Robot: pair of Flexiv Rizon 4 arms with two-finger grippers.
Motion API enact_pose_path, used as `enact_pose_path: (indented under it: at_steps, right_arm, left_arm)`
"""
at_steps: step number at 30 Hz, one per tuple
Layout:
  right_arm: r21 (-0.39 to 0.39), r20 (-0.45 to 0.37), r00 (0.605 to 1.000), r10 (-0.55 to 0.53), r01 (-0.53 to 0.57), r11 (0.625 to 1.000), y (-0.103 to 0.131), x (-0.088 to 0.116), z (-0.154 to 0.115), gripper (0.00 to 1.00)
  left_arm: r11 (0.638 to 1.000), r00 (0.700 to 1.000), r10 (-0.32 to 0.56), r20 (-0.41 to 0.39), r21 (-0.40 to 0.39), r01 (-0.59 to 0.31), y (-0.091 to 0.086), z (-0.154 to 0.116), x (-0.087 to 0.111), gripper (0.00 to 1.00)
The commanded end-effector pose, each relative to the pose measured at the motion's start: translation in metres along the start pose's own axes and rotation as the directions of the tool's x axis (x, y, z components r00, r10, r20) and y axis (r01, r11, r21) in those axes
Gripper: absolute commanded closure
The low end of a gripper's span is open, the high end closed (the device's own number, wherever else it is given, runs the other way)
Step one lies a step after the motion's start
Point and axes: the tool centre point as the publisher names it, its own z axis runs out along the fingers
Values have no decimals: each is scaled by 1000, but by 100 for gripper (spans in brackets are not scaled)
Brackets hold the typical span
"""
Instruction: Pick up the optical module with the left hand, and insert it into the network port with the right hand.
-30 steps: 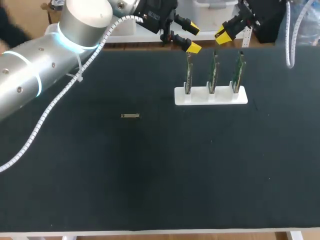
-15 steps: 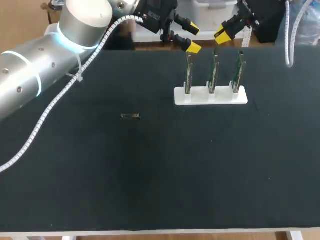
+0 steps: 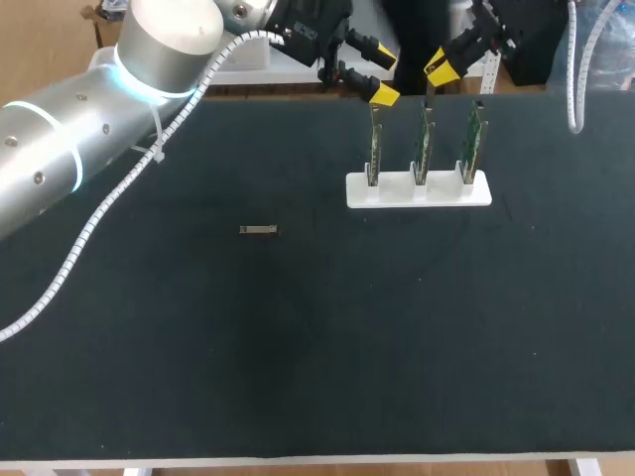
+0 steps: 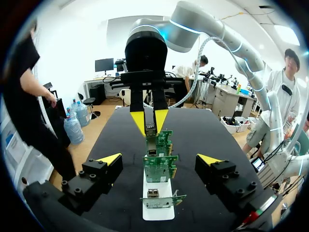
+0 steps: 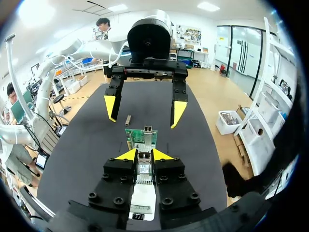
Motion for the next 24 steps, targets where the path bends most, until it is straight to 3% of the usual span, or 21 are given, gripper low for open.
enact_pose_path:
  at_steps: [1,11,24]
  right_arm:
    - [-233,7,1000,3,-2,972,-8,-2,-3,100]
    - [-210,19,1000,15,-11,978,-5,-4,-8,100]
    - [-112,6,1000,21,-20,994,-2,-12,-15,100]
  left_arm:
    - [1000,1000,1,0,-5,-1,-3,0,1,0]
    - [1000,1000,1,0,-5,-1,-3,0,1,0]
    - [1000,1000,1,0,-5,-1,-3,0,1,0]
